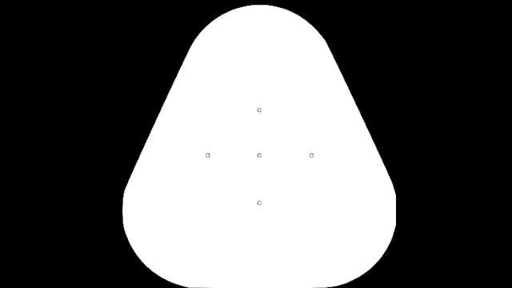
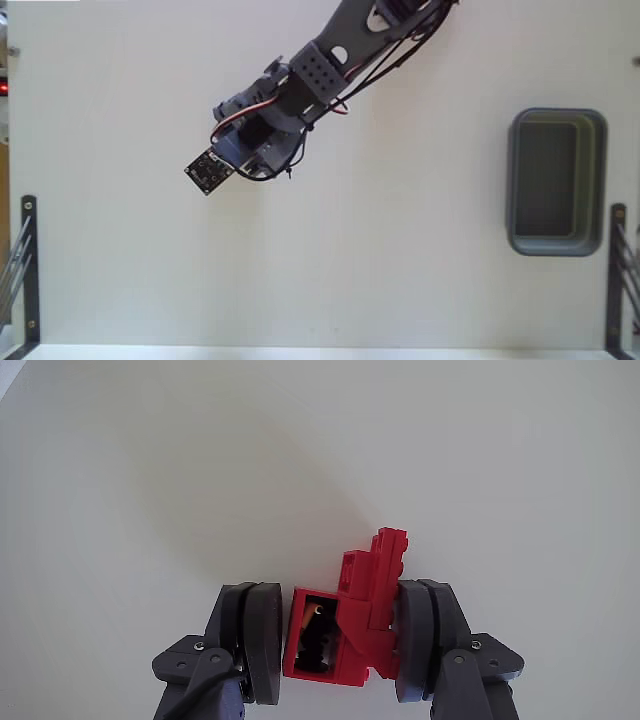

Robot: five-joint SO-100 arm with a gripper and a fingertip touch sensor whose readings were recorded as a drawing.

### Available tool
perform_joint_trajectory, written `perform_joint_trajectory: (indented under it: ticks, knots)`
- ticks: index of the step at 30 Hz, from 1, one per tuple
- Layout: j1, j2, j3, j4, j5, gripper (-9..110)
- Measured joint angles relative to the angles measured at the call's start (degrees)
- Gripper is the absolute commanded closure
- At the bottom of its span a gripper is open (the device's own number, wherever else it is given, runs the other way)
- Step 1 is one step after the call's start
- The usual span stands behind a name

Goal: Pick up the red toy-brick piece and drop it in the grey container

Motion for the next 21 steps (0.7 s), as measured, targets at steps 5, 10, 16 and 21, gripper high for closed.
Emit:
perform_joint_trajectory:
  ticks: [5, 10, 16, 21]
  knots:
    - [0.0, 0.0, 0.0, 0.0, 0.0, 39]
    - [0.0, 0.0, 0.0, 0.0, 0.0, 40]
    - [0.0, 0.0, 0.0, 0.0, 0.0, 42]
    - [0.0, 0.0, 0.0, 0.0, 0.0, 44]
